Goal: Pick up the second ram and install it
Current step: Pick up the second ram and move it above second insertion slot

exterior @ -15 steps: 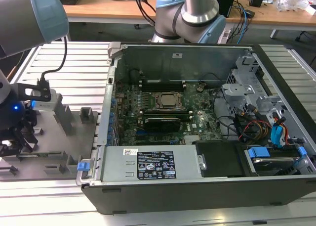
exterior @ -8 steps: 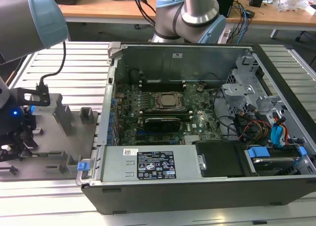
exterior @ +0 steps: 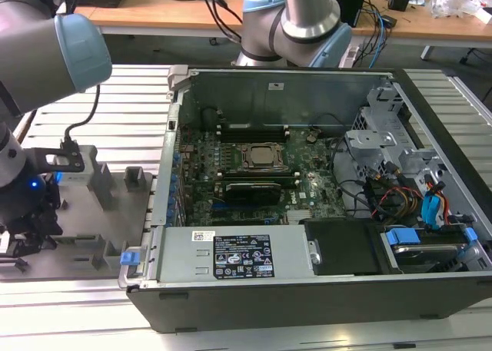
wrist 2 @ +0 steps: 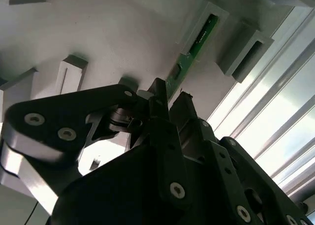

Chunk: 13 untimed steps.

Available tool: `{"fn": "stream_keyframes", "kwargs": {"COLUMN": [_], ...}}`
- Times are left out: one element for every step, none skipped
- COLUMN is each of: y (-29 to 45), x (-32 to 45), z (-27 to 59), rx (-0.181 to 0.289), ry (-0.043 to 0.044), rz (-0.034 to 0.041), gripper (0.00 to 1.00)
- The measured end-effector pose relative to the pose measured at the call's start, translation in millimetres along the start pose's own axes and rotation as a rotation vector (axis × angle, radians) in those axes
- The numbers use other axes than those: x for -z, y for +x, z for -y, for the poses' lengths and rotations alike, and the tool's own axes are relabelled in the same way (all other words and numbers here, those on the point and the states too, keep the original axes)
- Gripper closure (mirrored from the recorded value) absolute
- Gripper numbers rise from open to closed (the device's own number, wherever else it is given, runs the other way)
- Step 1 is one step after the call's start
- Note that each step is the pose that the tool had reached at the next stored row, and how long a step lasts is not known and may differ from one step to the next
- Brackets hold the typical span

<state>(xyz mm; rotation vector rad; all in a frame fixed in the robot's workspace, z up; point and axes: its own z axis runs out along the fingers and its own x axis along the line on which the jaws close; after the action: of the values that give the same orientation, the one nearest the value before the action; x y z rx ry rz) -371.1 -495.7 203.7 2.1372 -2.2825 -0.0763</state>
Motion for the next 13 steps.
{"fn": "stream_keyframes", "kwargs": {"y": [-0.1,-0.1,-0.1,-0.1,-0.2,-0.2,-0.2,-0.1,-0.1,0.0,0.1,0.1,0.1], "x": [-2.5,-2.4,-2.4,-2.4,-2.6,-2.7,-2.8,-2.7,-2.7,-2.9,-3.7,-4.3,-4.4], "z": [0.0,0.0,0.0,0.0,0.0,-0.1,0.1,0.1,0.0,-1.9,-5.7,-7.3,-7.3], "rx": [0.0,0.0,0.0,0.0,0.0,0.0,0.001,0.001,0.001,0.0,0.001,0.001,0.001], "ry": [0.0,-0.0001,-0.0001,0.0001,0.0073,0.0262,0.028,0.0281,0.0281,0.0283,0.0284,0.0284,0.0284], "rz": [0.0,-0.0003,-0.0004,-0.0004,0.0001,0.0013,0.0016,0.0015,0.0015,0.0012,0.0013,0.0013,0.0012], "gripper": [0.7,0.7,0.7,0.7,0.7,0.7,0.7,0.7,0.7,0.7,0.7,0.7,0.7]}}
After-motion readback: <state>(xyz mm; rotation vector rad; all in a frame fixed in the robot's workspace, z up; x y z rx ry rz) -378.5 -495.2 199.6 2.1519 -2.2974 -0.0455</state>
